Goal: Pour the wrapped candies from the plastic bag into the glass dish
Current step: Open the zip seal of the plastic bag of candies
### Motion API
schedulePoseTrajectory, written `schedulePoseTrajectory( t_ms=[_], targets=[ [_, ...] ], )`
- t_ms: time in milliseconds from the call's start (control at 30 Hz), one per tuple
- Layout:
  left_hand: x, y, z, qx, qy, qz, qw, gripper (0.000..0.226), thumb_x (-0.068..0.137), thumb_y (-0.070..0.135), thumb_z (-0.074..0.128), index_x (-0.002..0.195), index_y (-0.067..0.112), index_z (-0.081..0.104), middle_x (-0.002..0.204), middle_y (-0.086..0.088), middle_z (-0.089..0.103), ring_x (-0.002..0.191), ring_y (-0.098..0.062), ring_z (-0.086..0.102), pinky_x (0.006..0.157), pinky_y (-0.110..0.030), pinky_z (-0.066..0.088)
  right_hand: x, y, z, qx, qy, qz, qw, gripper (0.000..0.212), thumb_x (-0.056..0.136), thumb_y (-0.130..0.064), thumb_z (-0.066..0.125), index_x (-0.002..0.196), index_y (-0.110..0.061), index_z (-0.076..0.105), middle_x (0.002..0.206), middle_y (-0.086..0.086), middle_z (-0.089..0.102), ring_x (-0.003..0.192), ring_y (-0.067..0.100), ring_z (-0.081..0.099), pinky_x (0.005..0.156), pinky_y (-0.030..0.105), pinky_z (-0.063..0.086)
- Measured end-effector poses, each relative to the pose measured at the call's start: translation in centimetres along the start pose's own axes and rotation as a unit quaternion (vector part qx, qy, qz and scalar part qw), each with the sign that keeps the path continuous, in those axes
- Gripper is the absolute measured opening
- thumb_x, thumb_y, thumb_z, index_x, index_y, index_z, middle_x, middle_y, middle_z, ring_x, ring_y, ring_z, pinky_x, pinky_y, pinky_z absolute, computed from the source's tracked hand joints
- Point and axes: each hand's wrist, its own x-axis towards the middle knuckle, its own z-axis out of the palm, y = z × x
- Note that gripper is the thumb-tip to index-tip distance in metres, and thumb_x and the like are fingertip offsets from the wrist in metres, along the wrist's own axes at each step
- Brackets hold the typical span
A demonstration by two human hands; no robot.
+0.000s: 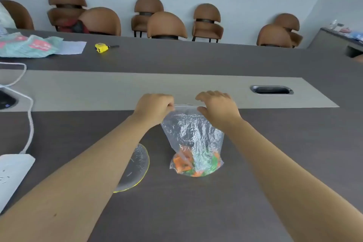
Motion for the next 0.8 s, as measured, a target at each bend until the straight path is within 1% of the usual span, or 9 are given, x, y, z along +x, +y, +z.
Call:
schedulePoseTrajectory(
  t_ms=[67,133,300,367,433,500,567,700,800],
  targets=[
    [0.4,-0.2,-0.2,-0.021,0.027,0.009,0.999,0.027,0.089,0.025,0.051,0.094,0.004,0.067,0.094,-0.013,0.074,0.086,-0.033,0.065,0.068,-0.028,0.038,0.5,0.2,0.0,0.019,0.003,0.006,1.000,0.025,0.090,-0.013,0.043,0.110,-0.010,0.058,0.114,0.010,0.065,0.102,0.032,0.058,0.080,0.034,0.043],
    [0.7,-0.2,-0.3,-0.040,0.069,0.023,0.997,0.024,0.087,0.022,0.055,0.087,0.002,0.069,0.087,-0.016,0.075,0.080,-0.034,0.066,0.067,-0.029,0.040,0.5,0.3,0.0,0.054,0.006,0.018,0.998,0.024,0.089,-0.013,0.041,0.102,-0.007,0.061,0.104,0.013,0.067,0.095,0.035,0.058,0.071,0.032,0.039],
    [1.9,-0.1,-0.7,-0.055,0.150,0.037,0.987,0.027,0.074,0.025,0.058,0.066,0.003,0.070,0.065,-0.016,0.071,0.064,-0.035,0.063,0.064,-0.027,0.033,0.5,0.6,-1.0,0.216,0.016,0.018,0.976,0.024,0.085,-0.007,0.044,0.082,0.010,0.061,0.088,0.024,0.069,0.084,0.035,0.060,0.078,0.041,0.048],
    [2.4,0.4,-0.9,-0.071,0.174,0.024,0.982,0.025,0.072,0.026,0.062,0.067,0.003,0.071,0.072,-0.017,0.069,0.073,-0.036,0.062,0.069,-0.031,0.035,0.3,0.6,-1.5,0.295,-0.007,0.052,0.954,0.023,0.081,-0.004,0.046,0.073,0.011,0.061,0.070,0.019,0.068,0.063,0.017,0.061,0.072,0.039,0.051],
    [2.7,1.3,-1.2,-0.101,0.183,-0.007,0.978,0.024,0.074,0.024,0.066,0.084,0.004,0.071,0.097,-0.018,0.066,0.095,-0.037,0.058,0.082,-0.037,0.038,0.1,0.6,-1.7,0.375,-0.023,0.088,0.922,0.021,0.079,-0.001,0.049,0.061,0.004,0.059,0.054,0.008,0.060,0.042,0.005,0.055,0.058,0.031,0.051],
    [2.7,2.0,-1.5,-0.133,0.167,-0.062,0.975,0.037,0.076,0.024,0.068,0.107,0.004,0.062,0.120,-0.018,0.056,0.113,-0.035,0.049,0.095,-0.038,0.034,-0.1,0.5,-1.9,0.445,-0.034,0.110,0.888,0.024,0.079,0.002,0.053,0.055,-0.003,0.056,0.050,0.006,0.055,0.038,0.007,0.055,0.049,0.024,0.054],
    [2.1,2.2,-1.3,-0.172,0.158,-0.107,0.966,0.046,0.075,0.025,0.069,0.112,0.002,0.054,0.122,-0.017,0.052,0.115,-0.032,0.046,0.094,-0.035,0.033,-0.4,0.2,-2.1,0.502,-0.046,0.120,0.855,0.026,0.080,0.004,0.055,0.056,-0.004,0.056,0.052,0.009,0.054,0.035,0.005,0.057,0.046,0.021,0.054],
    [-0.1,2.5,-0.8,-0.339,0.089,-0.199,0.915,0.025,0.079,0.029,0.064,0.071,0.015,0.046,0.077,-0.001,0.052,0.071,-0.015,0.049,0.064,-0.026,0.036,-1.1,-1.0,-1.7,0.565,-0.071,0.132,0.812,0.023,0.081,0.003,0.058,0.059,-0.005,0.056,0.058,0.011,0.056,0.035,0.005,0.059,0.047,0.020,0.056],
    [-1.0,3.3,-1.1,-0.503,-0.026,-0.225,0.834,0.028,0.086,0.035,0.054,0.067,0.015,0.050,0.071,0.001,0.057,0.062,-0.012,0.055,0.065,-0.021,0.045,-1.2,-1.2,-1.4,0.583,-0.088,0.130,0.797,0.020,0.083,0.000,0.056,0.065,-0.005,0.059,0.064,0.012,0.059,0.039,0.006,0.062,0.051,0.020,0.056]
  ],
)
